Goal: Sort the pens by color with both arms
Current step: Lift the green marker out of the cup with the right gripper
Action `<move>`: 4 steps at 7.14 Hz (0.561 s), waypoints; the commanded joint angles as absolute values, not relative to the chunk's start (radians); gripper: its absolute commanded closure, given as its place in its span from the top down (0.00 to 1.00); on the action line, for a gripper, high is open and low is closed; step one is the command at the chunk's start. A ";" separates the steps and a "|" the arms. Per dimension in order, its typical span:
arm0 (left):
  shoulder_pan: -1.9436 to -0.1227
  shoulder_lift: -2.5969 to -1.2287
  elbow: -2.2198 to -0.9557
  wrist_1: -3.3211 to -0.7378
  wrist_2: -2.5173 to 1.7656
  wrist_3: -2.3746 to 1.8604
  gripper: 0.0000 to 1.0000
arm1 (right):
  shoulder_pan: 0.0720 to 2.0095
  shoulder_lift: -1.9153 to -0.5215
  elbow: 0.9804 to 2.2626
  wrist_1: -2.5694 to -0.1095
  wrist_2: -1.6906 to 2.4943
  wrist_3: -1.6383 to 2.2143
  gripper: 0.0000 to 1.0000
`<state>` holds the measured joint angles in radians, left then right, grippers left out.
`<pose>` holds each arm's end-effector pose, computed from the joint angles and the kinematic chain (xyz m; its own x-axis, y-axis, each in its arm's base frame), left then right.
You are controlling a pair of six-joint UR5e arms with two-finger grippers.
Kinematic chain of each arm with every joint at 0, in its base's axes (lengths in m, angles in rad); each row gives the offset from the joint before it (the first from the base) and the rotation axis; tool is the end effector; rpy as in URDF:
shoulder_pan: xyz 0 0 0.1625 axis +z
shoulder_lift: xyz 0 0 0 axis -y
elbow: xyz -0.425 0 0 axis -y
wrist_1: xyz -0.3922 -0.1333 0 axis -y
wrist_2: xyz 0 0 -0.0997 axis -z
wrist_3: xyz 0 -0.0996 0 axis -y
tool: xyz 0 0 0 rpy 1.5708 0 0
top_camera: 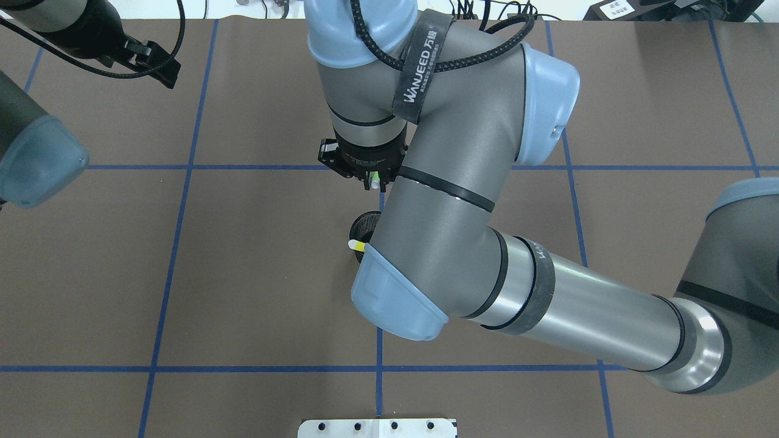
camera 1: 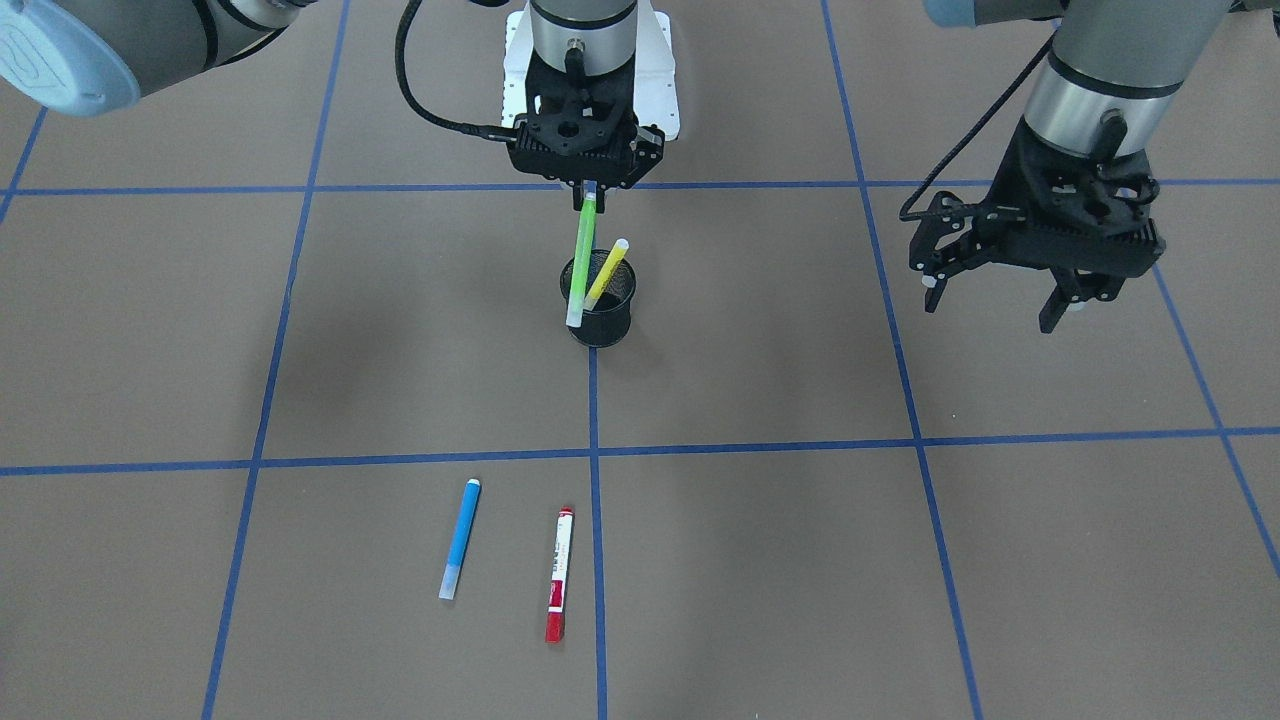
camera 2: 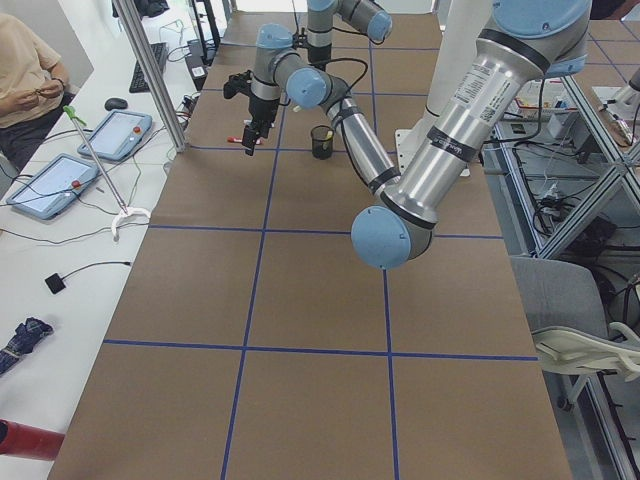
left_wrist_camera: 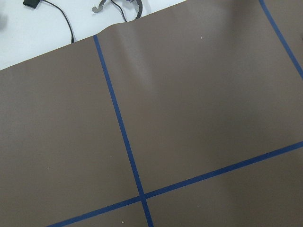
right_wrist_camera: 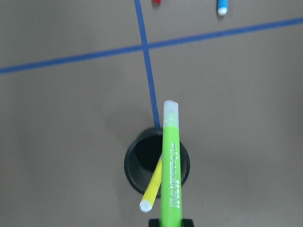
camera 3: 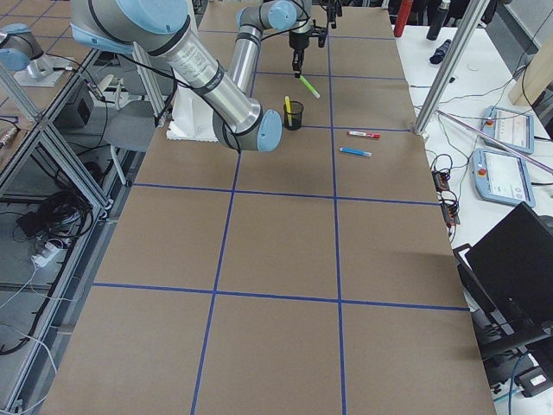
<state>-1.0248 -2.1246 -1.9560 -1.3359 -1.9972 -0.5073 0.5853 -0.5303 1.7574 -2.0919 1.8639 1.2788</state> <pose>0.2276 -0.5519 0.2121 0.7509 0.2968 -0.5900 -0.0355 0.9102 0.4127 -0.4728 -0.4388 0.0161 0.7147 0.1431 0.6846 -0.1743 0.9844 -0.0238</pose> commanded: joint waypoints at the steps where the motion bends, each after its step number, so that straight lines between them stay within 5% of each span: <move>1: -1.023 -2.123 -1.954 -1.336 -1.999 -0.518 0.99 | 0.589 -0.500 1.718 -2.044 1.690 1.217 0.00; 4: -1.020 -2.122 -1.951 -1.338 -1.999 -0.538 0.99 | 0.589 -0.445 1.397 -1.701 1.538 1.209 0.00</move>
